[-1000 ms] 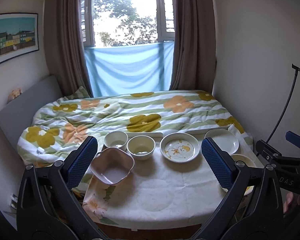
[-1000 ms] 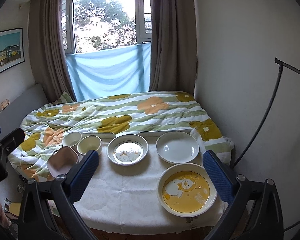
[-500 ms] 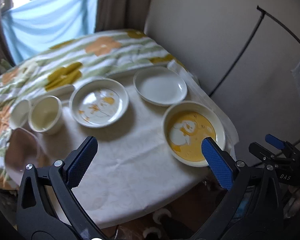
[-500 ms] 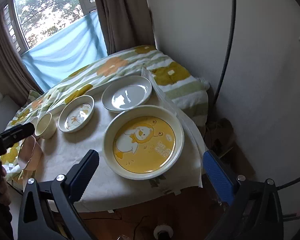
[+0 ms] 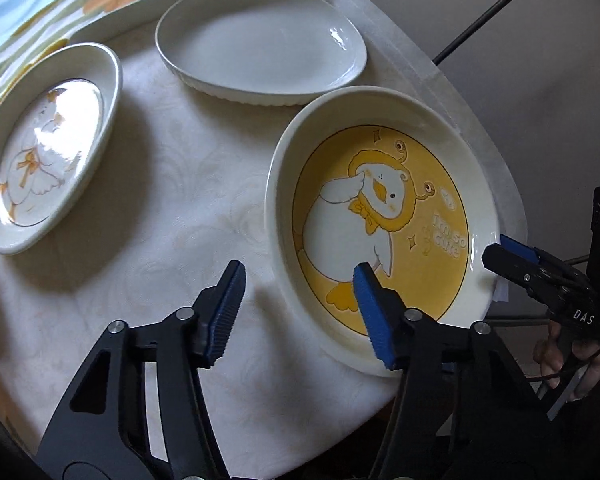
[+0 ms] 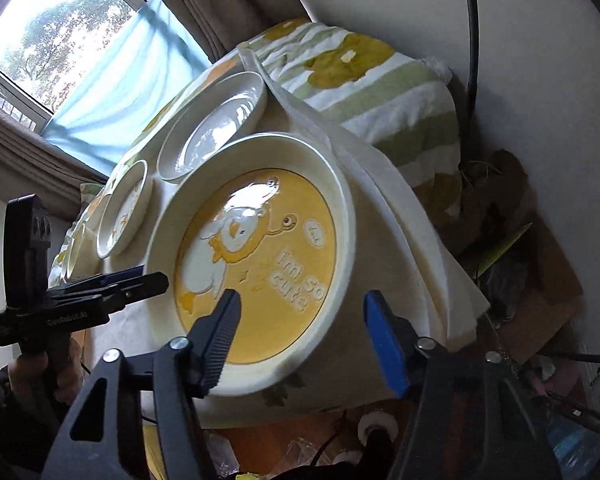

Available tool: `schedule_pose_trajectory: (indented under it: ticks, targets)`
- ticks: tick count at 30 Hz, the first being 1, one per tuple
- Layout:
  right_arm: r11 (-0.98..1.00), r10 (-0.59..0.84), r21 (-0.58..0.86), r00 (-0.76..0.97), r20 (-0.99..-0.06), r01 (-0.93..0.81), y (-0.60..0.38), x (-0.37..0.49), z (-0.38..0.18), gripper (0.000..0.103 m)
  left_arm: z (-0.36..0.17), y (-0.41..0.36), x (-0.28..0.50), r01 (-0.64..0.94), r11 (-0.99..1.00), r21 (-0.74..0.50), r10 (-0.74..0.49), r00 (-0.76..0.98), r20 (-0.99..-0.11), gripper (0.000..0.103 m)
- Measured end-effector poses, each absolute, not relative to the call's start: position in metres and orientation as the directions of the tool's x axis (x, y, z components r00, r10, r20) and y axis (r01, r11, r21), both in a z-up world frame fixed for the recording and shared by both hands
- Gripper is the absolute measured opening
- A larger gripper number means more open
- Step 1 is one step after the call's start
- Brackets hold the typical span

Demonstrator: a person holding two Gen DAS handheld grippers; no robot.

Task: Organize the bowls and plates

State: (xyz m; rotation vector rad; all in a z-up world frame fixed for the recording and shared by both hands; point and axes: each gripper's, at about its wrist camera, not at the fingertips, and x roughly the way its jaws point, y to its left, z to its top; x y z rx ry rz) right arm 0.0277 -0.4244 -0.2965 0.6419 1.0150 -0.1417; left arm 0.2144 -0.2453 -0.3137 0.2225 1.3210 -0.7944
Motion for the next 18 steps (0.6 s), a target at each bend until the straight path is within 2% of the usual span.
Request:
schedule_pose_trajectory:
  ticks: [2, 4, 5, 8, 10, 18]
  targets:
    - [0.805, 0.192, 0.446, 0.54, -0.819, 0.392, -0.431, 0.032, -0.303, 0.048, -0.32, -0.25, 0.216, 0.633, 0.716, -0.295, -0.393, 0.016, -0.919, 0.041]
    - [0.805, 0.202, 0.453, 0.54, -0.817, 0.384, -0.435, 0.036, -0.307, 0.033, -0.325, -0.253, 0.217, 0.634, 0.712, -0.303, -0.398, 0.008, -0.918, 0.032]
    - [0.806, 0.206, 0.454, 0.538, -0.817, 0.38, -0.436, 0.036, -0.309, 0.031, -0.327, -0.255, 0.218, 0.632, 0.711, -0.309, -0.401, 0.003, -0.916, 0.026]
    - [0.81, 0.205, 0.45, 0.537, -0.818, 0.376, -0.439, 0.041, -0.312, 0.022, -0.334, -0.256, 0.222, 0.624, 0.721, -0.301, -0.395, 0.013, -0.919, 0.019]
    - [0.816, 0.199, 0.44, 0.533, -0.823, 0.375, -0.44, 0.044, -0.315, 0.015, -0.338, -0.257, 0.223, 0.619, 0.724, -0.305, -0.397, 0.012, -0.918, 0.019]
    - [0.837, 0.192, 0.417, 0.523, -0.831, 0.355, -0.442, 0.048, -0.315, 0.014, -0.342, -0.26, 0.22, 0.631, 0.727, -0.271, -0.39, 0.054, -0.919, 0.019]
